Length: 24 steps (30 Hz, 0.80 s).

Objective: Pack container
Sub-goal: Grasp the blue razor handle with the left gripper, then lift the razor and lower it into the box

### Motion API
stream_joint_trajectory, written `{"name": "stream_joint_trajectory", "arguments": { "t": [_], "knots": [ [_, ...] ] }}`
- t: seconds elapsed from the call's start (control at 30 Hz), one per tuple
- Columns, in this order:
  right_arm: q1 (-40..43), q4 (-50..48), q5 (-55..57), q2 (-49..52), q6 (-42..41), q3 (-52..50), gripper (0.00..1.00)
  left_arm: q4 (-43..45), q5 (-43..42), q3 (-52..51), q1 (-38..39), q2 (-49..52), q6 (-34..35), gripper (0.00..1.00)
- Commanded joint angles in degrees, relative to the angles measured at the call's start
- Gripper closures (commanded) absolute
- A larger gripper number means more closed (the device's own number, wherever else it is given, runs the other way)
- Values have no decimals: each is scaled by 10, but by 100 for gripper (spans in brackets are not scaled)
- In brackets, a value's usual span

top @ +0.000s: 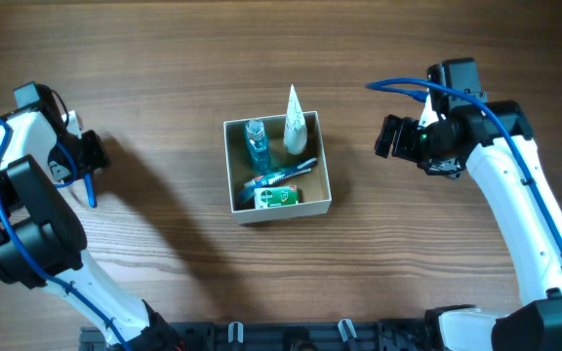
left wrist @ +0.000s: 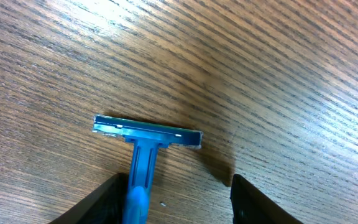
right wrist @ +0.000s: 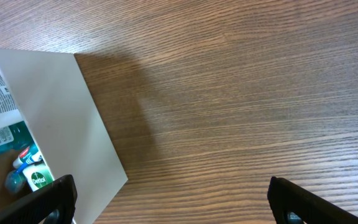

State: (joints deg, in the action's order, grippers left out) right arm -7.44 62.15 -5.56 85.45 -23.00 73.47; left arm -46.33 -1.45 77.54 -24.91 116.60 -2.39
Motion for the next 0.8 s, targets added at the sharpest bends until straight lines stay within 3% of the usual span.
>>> {"name": "stream_joint_trajectory", "arguments": {
  "t": [0.0,0.2,0.37,0.57,0.77],
  "knots": [
    [0,0,6,5,5,-1,1,-9,-47,-8,1,28,3,60],
    [0,0,6,5,5,-1,1,-11,-47,-8,2,28,3,79],
    [0,0,6,5,5,-1,0,-12,-47,-8,2,28,3,82],
    [0,0,6,5,5,-1,1,-10,-47,-8,2,28,3,96],
    [0,0,6,5,5,-1,1,-6,-47,-6,3,26,3,96]
  ]
}}
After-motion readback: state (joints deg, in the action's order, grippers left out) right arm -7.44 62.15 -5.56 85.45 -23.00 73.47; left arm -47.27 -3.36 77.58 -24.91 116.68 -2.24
